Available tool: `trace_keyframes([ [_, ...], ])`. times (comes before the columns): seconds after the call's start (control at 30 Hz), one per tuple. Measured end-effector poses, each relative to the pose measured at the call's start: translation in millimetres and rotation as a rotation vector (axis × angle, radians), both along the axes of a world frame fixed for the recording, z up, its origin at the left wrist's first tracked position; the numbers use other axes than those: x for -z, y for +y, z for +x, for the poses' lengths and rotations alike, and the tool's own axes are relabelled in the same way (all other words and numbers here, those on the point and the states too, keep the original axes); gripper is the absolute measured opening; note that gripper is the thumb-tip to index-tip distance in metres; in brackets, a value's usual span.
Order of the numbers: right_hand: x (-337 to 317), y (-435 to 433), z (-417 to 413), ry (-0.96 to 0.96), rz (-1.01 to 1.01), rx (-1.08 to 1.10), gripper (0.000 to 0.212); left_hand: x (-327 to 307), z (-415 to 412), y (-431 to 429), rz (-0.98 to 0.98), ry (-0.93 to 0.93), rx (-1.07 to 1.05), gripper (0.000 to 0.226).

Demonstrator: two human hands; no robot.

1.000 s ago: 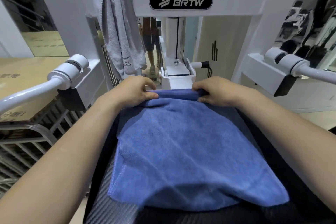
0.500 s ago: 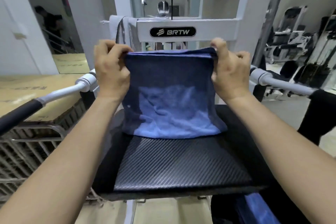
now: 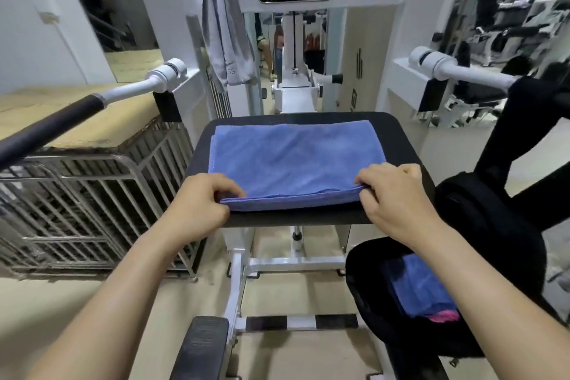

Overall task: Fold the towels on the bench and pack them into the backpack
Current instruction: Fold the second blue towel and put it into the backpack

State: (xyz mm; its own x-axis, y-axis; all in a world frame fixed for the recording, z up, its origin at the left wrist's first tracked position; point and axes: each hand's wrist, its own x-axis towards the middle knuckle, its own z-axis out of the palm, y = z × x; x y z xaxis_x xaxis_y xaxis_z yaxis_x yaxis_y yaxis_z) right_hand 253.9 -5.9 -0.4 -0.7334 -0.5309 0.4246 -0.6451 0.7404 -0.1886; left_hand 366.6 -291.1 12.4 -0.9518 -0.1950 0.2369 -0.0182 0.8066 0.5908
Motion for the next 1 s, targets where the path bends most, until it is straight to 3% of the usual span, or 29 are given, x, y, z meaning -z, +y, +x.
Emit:
trace_keyframes([
  [0.07,-4,0,17,-0.077,-0.017,-0.025,0.018,-4,8,-1,0.041,-0.098,0.044,0.036],
  [0.13,-7,-2,30,-0.219,-0.032,-0.061,0.016,-7,13,-8,0.036,-0.255,0.103,0.005],
  [0.2,-10,-5,42,-0.413,-0.068,-0.103,0.024,-8,21,-18,-0.028,-0.392,0.168,0.037],
  [0.37,-33,-4,83,-0.918,-0.005,-0.266,0.042,-20,52,-43,0.138,-0.563,0.470,0.031],
  [0.5,-41,-4,113,-1.127,-0.235,-0.436,0.023,-24,78,-59,0.305,-0.615,0.678,0.034],
  [0.57,-40,-8,120,-1.136,-0.339,-0.385,0.039,-26,83,-65,0.408,-0.548,0.633,0.033],
  [0.63,-39,-14,123,-1.096,-0.415,-0.289,0.043,-27,81,-71,0.335,-0.408,0.509,0.025],
  [0.73,-40,-19,122,-0.973,-0.512,-0.156,0.011,-25,72,-75,0.256,-0.166,0.295,0.007],
  [0.9,-53,-12,89,-0.731,-0.628,0.086,0.008,-25,39,-84,0.676,0.127,0.059,0.020],
  [1.0,-62,-31,48,-0.472,-0.724,0.247,0.013,-27,-1,-84,0.738,0.250,-0.059,0.019],
])
